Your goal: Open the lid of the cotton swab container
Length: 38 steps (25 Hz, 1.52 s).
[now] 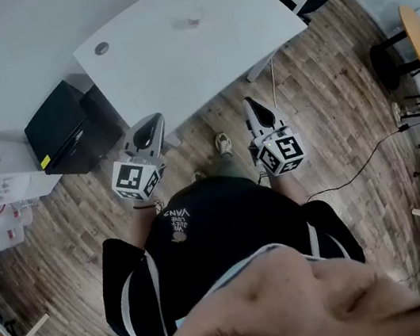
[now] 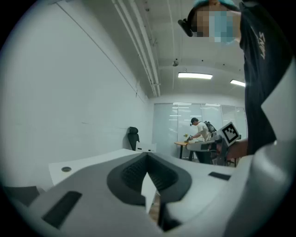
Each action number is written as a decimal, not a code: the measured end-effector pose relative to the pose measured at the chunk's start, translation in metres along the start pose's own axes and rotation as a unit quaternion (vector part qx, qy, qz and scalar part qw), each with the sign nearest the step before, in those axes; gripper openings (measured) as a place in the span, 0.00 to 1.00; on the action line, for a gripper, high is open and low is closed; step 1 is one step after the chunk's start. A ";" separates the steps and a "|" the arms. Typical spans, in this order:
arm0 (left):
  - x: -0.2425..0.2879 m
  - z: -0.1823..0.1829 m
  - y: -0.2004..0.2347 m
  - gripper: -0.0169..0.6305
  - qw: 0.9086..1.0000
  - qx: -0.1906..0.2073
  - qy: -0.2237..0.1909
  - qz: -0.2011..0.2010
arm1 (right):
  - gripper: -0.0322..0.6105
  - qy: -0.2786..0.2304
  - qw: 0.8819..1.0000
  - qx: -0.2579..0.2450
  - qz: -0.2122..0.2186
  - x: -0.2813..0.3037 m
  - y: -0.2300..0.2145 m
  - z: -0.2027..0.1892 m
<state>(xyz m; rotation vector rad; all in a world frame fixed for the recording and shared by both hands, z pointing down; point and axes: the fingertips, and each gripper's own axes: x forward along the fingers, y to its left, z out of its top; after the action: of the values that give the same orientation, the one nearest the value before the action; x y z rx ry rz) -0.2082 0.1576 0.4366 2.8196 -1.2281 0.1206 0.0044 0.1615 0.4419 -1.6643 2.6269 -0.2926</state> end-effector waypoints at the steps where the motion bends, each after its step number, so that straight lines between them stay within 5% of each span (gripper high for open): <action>1: -0.001 -0.001 0.000 0.05 1.000 0.000 0.001 0.000 | 0.07 0.000 1.000 0.000 0.000 0.000 0.001 0.000; 13: 0.024 -0.005 0.001 0.05 1.000 -0.012 0.008 0.013 | 0.07 -0.013 1.000 -0.003 0.026 0.013 -0.016 0.009; 38: 0.186 0.011 -0.011 0.05 0.997 -0.019 0.002 0.072 | 0.07 0.009 0.995 -0.017 0.098 0.080 -0.164 0.034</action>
<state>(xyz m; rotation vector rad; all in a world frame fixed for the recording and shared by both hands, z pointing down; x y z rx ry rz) -0.0728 0.0287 0.4431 2.6955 -1.4178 0.1101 0.1201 0.0167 0.4424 -1.4042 2.7948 -0.2607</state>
